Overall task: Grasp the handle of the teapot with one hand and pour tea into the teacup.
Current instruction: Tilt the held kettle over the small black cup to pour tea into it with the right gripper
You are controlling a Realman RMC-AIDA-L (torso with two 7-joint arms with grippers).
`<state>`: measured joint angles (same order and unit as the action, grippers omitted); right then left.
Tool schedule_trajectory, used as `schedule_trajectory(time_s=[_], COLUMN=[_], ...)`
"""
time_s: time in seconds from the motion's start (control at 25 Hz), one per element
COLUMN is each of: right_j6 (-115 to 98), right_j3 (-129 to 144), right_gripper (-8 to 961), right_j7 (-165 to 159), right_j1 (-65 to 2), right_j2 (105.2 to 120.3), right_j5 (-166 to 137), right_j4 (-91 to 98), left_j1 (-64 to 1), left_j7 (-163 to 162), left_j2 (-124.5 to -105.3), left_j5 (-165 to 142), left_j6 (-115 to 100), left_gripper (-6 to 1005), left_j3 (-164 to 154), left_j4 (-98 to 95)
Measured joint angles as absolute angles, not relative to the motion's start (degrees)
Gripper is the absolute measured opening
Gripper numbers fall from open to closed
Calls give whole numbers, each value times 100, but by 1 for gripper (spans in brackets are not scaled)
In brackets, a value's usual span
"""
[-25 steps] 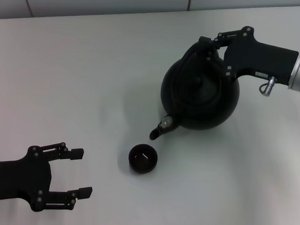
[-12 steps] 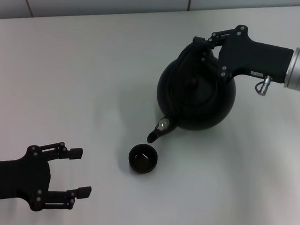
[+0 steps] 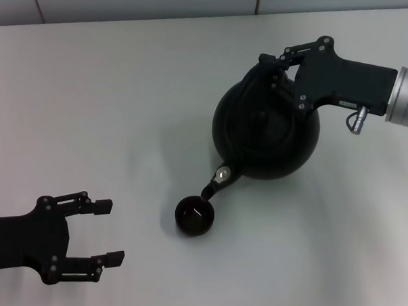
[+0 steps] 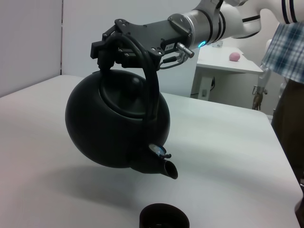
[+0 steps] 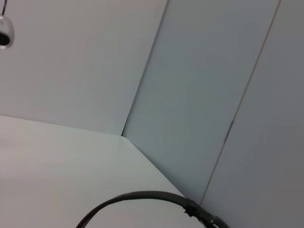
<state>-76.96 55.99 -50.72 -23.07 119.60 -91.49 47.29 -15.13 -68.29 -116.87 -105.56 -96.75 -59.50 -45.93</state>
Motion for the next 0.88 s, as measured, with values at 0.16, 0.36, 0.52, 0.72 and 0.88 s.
schedule_trajectory(time_s=[0.16,0.36,0.52,0.72,0.88], right_j6=[-7694,-7690,-7681,-7679,-7679], right_j3=[5633,5668,5695,5730,5731], right_gripper=[102,102,103,102,103], right_j7=[-4960,-4889,-4863,-4861,-4860], right_j1=[-2306,-2334,-2354,-2356,-2356], right_j2=[11962,11962,11962,11962,11962], right_j5=[-9142,-9140,-9140,-9140,-9152], right_j4=[4729,4741,4808,4894,4926], left_j1=[-1516,-1508,-1499,-1503,-1507], left_j7=[-6829,-6829,-6829,-6829,-6829], left_j2=[-11692,-11698,-11701,-11697,-11699], left_j5=[-10556,-10555,-10555,-10556,-10556], left_j6=[-9660,-9623,-9616,-9607,-9606], left_gripper=[835,835,834,835,835], left_j3=[-5950,-5950,-5950,-5895,-5871], left_j4=[-4588,-4580,-4578,-4578,-4572])
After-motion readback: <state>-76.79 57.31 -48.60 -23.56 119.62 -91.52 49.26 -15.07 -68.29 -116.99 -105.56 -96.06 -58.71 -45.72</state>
